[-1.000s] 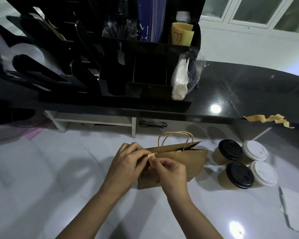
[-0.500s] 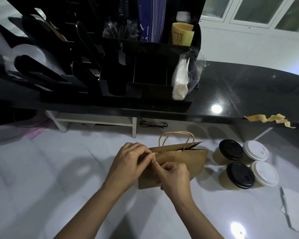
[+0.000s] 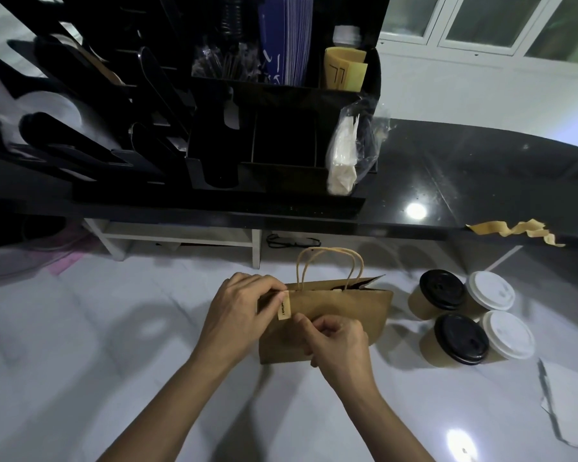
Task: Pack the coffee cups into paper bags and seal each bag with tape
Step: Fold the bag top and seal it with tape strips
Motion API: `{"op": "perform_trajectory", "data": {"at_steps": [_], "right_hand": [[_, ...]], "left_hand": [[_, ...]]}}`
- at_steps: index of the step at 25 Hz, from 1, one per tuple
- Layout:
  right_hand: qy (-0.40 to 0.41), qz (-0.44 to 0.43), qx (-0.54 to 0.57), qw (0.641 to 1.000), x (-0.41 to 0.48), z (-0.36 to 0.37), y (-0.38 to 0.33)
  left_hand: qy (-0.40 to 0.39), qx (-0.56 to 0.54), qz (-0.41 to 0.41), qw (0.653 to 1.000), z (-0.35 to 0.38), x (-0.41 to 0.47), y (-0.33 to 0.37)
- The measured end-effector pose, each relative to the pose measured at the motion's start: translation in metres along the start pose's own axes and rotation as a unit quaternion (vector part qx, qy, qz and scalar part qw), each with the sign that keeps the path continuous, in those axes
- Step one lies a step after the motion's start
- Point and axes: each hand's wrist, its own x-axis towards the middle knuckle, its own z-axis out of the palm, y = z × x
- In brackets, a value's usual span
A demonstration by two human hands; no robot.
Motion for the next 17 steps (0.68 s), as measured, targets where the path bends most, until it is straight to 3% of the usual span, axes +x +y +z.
{"op": "perform_trajectory", "data": {"at_steps": [9, 14, 17], "right_hand": [[0.099, -0.021, 0.038, 0.994, 0.013, -0.03, 0.009], [0.21, -0.092, 0.067, 0.971, 0.019, -0.053, 0.018], [0.203, -0.132, 0.015, 0.97, 0.026, -0.065, 0.023]], "left_hand": [[-0.002, -0.001, -0.002, 1.0, -0.001, 0.0, -0.003], [0.001, 0.002, -0.007, 1.0, -0.005, 0.001, -0.008], [-0.02, -0.006, -0.006, 1.0, -0.008, -0.002, -0.014]]}}
